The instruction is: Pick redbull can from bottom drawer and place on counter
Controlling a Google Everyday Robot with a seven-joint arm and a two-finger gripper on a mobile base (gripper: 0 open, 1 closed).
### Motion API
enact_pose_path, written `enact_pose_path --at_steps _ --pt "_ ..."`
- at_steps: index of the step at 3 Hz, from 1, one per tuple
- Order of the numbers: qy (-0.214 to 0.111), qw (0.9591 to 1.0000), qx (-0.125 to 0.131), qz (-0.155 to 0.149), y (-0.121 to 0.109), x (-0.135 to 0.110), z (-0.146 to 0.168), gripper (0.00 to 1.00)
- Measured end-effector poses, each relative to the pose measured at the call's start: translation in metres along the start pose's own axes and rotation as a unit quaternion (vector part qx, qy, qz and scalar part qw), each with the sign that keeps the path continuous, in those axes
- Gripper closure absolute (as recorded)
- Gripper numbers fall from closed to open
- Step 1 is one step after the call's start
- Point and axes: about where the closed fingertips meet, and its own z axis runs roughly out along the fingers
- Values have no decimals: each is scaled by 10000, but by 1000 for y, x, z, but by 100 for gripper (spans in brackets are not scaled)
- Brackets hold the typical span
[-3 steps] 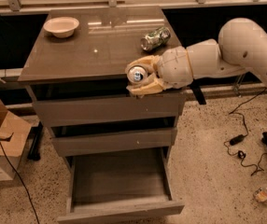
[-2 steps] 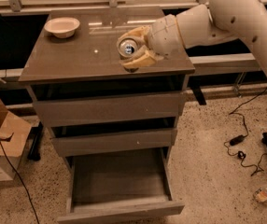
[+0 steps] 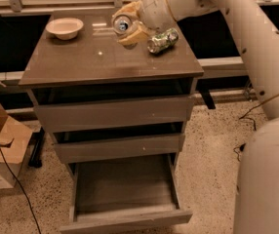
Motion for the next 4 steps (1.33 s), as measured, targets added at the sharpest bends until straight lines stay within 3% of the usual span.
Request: enact_pose_path --at_steps 2,4 --pt "384 9981 473 -1 -38 44 26 100" --pt "446 9946 940 41 -60 80 72 57"
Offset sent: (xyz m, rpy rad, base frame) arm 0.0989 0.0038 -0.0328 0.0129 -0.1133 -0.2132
